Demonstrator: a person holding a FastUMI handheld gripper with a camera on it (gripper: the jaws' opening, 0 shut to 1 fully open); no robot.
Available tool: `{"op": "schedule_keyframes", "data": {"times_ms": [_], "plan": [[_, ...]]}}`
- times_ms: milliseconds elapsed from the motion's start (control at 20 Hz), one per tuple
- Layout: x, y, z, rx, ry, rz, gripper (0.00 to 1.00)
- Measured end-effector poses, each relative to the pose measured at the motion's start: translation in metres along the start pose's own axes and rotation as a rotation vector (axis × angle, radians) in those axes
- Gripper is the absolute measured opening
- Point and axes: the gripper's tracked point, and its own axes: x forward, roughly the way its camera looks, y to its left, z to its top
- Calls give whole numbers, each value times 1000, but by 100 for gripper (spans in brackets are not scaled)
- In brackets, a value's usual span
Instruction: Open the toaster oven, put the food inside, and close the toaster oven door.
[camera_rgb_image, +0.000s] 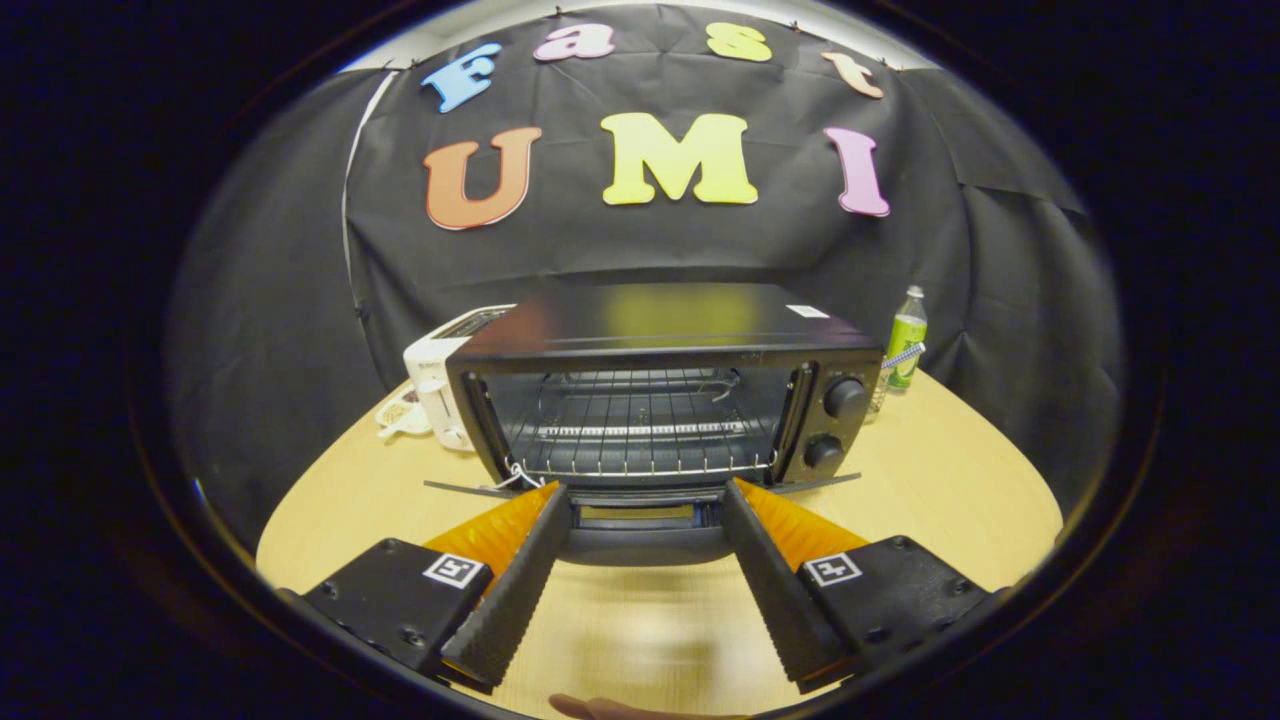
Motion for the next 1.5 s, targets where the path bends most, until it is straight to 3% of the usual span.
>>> {"op": "schedule_keyframes", "data": {"times_ms": [250,450,550,750,950,1150,1500], "plan": [[-3,-3,-53,-6,-13,-12,100],[7,-6,-101,30,76,7,100],[7,-9,-94,28,28,2,100],[7,-10,-100,-11,66,21,98],[-4,1,-96,61,146,132,98],[-31,40,-77,200,280,363,96],[-72,104,-52,337,550,646,90]]}}
